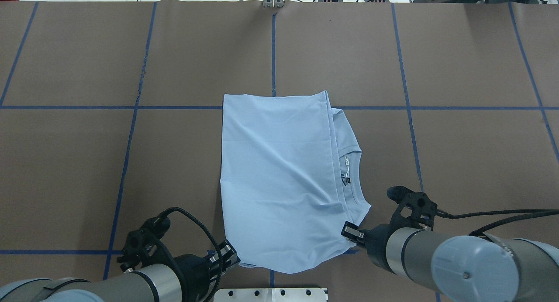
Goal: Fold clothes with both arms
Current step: 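Grasp the near edge with both grippers and lift it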
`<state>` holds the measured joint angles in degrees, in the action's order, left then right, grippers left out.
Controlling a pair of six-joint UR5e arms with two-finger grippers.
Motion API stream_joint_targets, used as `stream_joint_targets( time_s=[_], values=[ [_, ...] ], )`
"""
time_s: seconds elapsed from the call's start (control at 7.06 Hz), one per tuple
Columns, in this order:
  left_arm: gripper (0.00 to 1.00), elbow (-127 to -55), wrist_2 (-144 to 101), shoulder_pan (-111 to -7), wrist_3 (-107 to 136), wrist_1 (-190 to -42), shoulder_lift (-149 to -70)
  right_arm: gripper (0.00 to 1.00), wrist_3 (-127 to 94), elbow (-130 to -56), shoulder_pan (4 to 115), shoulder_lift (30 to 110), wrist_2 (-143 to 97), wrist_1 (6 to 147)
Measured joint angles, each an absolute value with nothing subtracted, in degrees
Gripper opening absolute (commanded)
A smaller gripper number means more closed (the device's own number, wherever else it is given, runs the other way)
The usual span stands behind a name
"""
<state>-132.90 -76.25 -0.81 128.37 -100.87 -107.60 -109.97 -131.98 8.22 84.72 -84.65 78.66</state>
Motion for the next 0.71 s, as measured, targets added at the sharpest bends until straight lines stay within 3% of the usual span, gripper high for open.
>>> stream_joint_targets(
  time_s=[0.28,0.71],
  values=[
    [0.00,-134.6,-77.2,-6.4,122.8,-99.3,-109.5,0.00,-110.5,-133.3,13.6,84.0,-85.2,78.6],
    [0.00,-127.2,-79.5,-17.6,110.8,-99.6,-113.6,0.00,-110.4,-123.9,24.1,74.1,-90.0,78.7]
  ],
)
